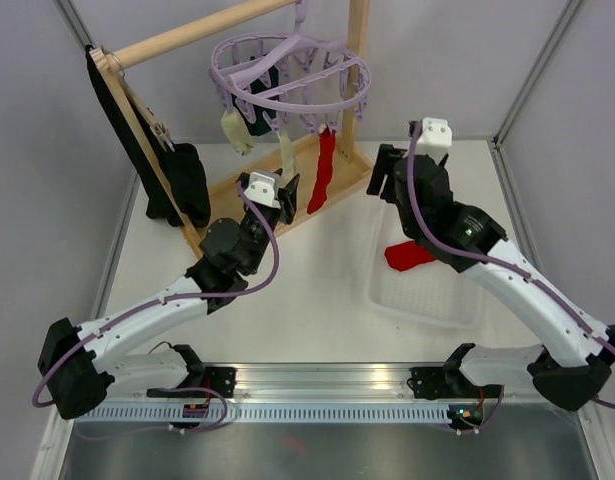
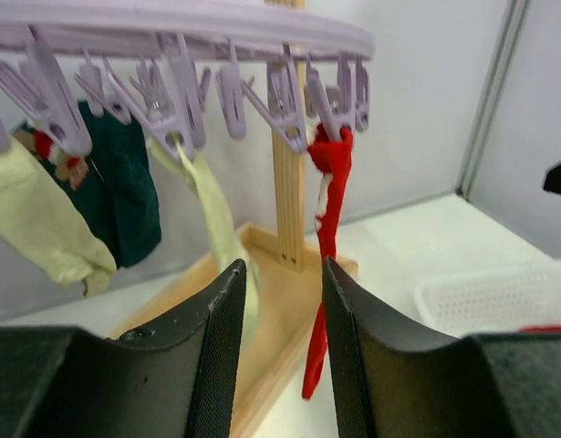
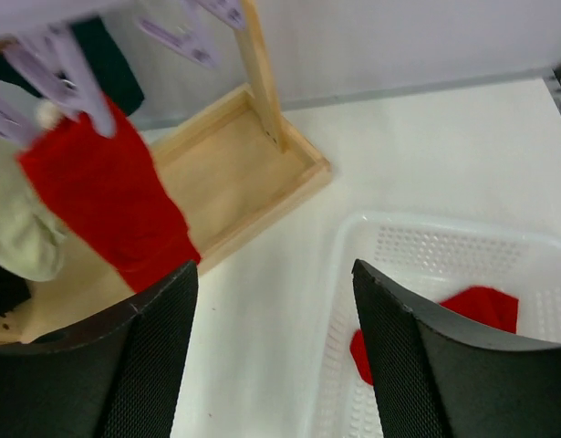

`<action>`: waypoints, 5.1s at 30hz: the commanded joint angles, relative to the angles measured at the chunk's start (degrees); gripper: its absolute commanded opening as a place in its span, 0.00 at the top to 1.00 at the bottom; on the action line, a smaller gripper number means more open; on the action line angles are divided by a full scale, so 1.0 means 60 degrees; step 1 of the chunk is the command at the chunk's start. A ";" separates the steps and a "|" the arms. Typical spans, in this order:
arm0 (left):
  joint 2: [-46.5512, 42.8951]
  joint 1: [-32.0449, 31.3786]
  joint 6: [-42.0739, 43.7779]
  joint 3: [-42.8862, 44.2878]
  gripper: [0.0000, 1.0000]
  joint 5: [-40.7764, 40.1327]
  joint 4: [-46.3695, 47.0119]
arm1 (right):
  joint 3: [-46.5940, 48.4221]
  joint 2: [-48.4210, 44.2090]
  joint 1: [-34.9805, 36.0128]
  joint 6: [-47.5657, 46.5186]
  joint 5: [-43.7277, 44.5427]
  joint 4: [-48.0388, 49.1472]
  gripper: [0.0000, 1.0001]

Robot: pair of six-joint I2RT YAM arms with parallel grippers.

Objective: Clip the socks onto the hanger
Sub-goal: Clamp the sock onto the hanger, then pick up the sock from the bin.

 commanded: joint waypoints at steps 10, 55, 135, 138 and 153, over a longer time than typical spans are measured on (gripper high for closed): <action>-0.1014 -0.0057 -0.2518 0.0168 0.57 0.1306 -0.3855 | -0.6014 -0.2102 -0.4078 0.2298 -0.1970 0.0925 0.18; -0.0706 -0.0042 -0.2534 -0.0021 0.56 0.1791 -0.4016 | -0.8362 0.1370 -0.7218 0.4204 -0.3422 0.4939 0.44; 0.0891 0.2917 -0.9037 0.3862 0.45 1.0741 -0.5628 | -0.3191 -0.3376 -0.2531 -0.2813 -1.1361 0.2625 1.00; 0.0730 0.2946 -0.9359 0.3642 0.44 1.0682 -0.5423 | -0.3206 -0.3318 -0.2443 -0.2872 -1.1288 0.2611 1.00; -0.0178 0.2946 -1.1219 0.1576 0.44 0.9613 -0.3900 | -0.3191 -0.3215 -0.2150 -0.2989 -1.0995 0.2713 1.00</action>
